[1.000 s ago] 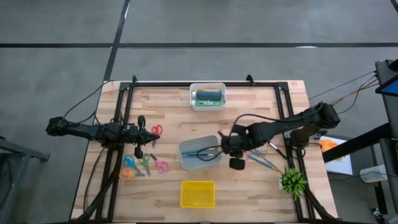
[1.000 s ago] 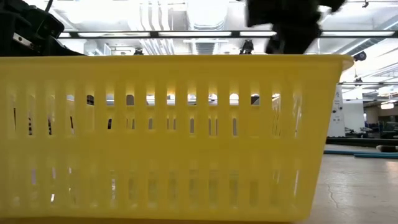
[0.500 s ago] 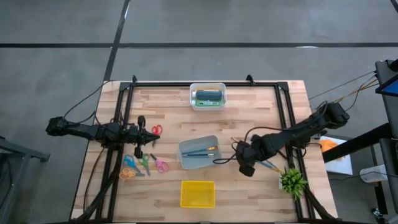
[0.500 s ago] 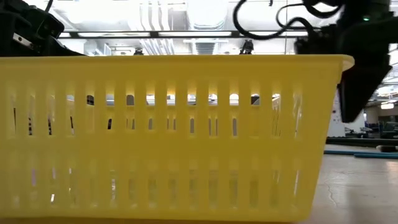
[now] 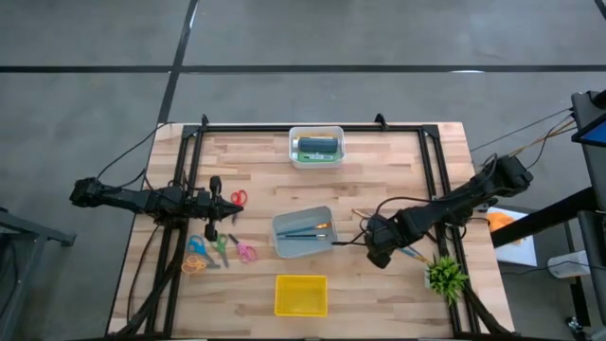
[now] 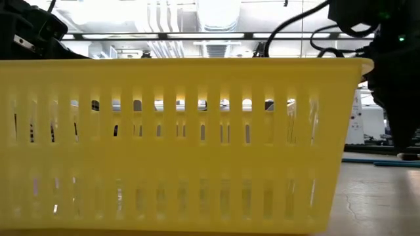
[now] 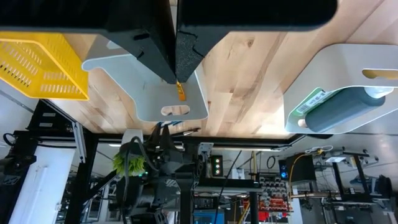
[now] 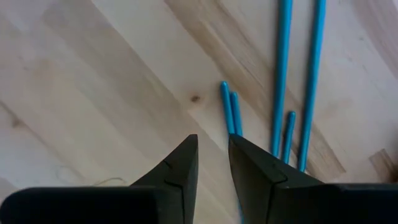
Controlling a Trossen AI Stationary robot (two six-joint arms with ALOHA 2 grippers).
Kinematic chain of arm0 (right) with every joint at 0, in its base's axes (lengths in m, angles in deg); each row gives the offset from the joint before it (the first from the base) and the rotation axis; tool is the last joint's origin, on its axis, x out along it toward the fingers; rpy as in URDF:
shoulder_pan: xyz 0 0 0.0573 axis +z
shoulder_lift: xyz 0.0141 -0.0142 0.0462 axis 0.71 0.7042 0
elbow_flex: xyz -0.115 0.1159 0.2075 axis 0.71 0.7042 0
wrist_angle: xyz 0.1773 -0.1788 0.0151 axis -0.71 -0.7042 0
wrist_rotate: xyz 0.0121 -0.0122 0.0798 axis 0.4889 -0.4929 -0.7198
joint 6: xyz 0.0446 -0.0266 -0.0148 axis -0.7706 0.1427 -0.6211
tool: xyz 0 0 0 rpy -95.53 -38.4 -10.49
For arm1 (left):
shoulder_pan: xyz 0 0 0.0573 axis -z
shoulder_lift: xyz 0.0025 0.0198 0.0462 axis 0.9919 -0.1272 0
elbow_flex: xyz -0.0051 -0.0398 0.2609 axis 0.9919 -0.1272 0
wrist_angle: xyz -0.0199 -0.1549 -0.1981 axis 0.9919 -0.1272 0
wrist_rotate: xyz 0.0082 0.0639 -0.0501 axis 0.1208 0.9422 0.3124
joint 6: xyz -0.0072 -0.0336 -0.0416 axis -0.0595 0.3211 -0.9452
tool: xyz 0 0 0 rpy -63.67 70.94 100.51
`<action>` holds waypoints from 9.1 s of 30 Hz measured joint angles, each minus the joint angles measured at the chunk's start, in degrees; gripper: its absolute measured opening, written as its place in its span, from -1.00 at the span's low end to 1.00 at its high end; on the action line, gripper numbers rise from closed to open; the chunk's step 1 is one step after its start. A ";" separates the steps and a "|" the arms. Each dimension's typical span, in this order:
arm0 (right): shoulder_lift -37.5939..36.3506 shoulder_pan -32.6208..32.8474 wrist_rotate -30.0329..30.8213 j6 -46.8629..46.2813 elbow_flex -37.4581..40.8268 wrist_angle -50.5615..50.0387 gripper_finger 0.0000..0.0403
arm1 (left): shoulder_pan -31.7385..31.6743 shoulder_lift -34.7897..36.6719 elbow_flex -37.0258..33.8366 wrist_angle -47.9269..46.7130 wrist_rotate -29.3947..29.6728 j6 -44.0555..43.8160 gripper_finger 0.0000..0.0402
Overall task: Pick & Place Paint Supplies
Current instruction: Put the blue paint brush into the gray bin
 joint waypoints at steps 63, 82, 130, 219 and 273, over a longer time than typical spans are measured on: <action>-4.31 0.15 -2.23 -7.19 6.12 4.50 -0.56 | 0.00 0.01 0.01 0.00 0.00 0.00 -1.00; -4.26 1.26 -2.19 -10.95 10.79 8.83 -0.56 | 0.00 0.00 0.00 -0.01 0.00 -0.02 -1.00; -4.66 1.18 5.21 -2.26 -0.66 1.27 -0.92 | 0.01 0.02 0.00 0.01 0.00 0.00 -1.00; 38.99 -20.11 -11.92 73.07 -55.11 0.68 -0.80 | 0.02 0.02 0.01 -0.01 0.00 0.01 -1.00; -0.13 -13.27 4.31 35.05 -20.44 -2.32 -0.54 | 0.01 0.00 0.00 0.00 0.00 0.00 -1.00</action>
